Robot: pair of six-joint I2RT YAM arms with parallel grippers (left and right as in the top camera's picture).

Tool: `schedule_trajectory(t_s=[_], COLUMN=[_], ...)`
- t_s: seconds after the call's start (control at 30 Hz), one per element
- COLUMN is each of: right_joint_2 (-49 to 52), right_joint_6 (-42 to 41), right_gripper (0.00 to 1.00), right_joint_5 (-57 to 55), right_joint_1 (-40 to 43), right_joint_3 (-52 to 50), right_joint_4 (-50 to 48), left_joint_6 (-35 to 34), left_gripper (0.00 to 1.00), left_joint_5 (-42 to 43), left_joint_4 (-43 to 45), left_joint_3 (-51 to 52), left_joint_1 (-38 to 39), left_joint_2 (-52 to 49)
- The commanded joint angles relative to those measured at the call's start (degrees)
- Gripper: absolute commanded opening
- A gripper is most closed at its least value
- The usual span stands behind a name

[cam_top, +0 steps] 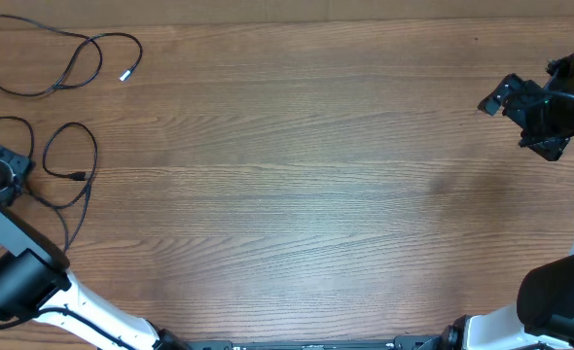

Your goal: Untangle cables

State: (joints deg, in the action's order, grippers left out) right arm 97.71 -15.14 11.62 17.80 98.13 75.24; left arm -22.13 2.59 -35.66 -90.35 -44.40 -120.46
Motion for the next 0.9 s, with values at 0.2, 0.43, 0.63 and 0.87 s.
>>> schedule_trajectory(t_s=[0.2,0.43,0.63,0.87], right_joint_2=[0.1,0.1,0.1,0.1], right_joint_6=[0.2,0.2,0.2,0.2], right_gripper=[1.0,1.0,1.0,1.0], right_joint_5=[0.0,0.0,0.0,0.0], right_joint_1=[0.0,0.0,0.0,0.0], right_joint_3=[0.1,0.1,0.1,0.1], right_joint_4=[-0.1,-0.1,-0.1,-0.1], left_joint_6=[-6.3,-6.3,-6.4,-6.4], left_gripper=[0.58,0.55,0.52,0.29], left_joint_5=[-7.5,-9.2,-9.2,-9.7], left_joint_4=[-0.3,1.0,1.3,1.6], left_joint_3=[0.2,0.2,0.2,0.2], left_joint_1=[-1.5,-1.6,-1.7,-2.6], left_joint_2=[-0.7,-1.8,-4.2,-4.8])
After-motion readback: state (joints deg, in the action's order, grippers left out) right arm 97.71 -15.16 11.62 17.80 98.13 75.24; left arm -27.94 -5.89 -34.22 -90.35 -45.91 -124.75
